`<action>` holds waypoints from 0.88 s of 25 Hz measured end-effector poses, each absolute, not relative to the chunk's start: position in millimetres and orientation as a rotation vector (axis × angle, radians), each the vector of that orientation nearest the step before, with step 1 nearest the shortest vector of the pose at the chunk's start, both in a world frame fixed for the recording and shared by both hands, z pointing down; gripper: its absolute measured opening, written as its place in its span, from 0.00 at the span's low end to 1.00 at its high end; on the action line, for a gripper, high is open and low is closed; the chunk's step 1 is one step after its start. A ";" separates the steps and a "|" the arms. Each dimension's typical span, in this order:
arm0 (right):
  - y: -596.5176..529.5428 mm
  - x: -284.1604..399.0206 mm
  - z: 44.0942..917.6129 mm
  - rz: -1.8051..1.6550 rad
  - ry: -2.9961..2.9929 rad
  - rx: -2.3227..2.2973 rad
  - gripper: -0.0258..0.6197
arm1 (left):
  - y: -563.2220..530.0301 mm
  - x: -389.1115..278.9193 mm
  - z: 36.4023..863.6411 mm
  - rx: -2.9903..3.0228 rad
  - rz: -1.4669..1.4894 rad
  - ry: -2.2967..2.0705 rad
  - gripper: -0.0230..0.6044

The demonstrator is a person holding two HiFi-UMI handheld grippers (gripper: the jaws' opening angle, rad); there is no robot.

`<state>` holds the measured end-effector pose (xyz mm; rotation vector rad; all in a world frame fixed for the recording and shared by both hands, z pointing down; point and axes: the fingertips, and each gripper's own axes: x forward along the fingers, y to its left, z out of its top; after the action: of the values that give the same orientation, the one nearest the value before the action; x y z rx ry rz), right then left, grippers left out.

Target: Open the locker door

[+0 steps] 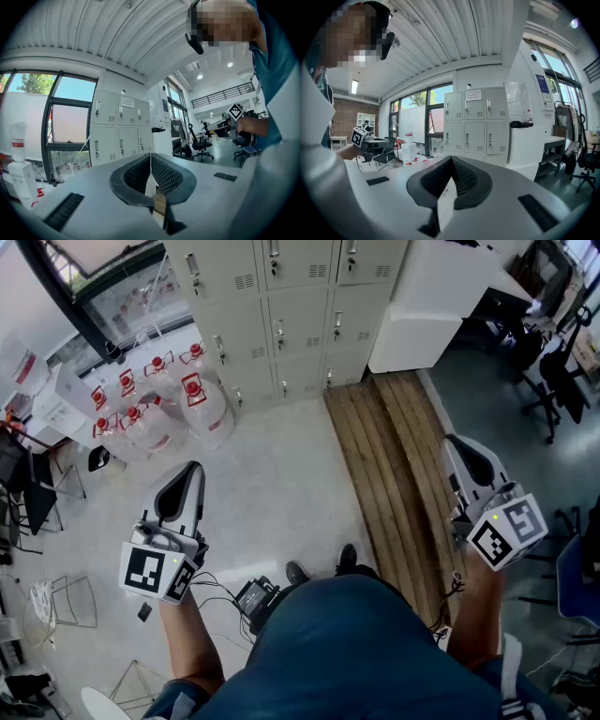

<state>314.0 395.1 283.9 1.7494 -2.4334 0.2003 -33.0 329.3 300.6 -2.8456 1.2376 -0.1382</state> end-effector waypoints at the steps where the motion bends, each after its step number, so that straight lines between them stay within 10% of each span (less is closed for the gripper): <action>1: 392.2 312.3 282.6 0.195 -2.436 1.745 0.09 | 326.3 -35.2 299.8 -2.841 -0.135 1.244 0.07; 22: 365.3 244.4 268.0 0.162 -2.537 1.745 0.10 | 306.6 -87.2 300.4 -2.834 -0.080 1.274 0.07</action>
<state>244.4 365.3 268.0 1.7445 -2.5371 0.1624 -87.2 306.6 300.4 -2.8342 1.2744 -0.0795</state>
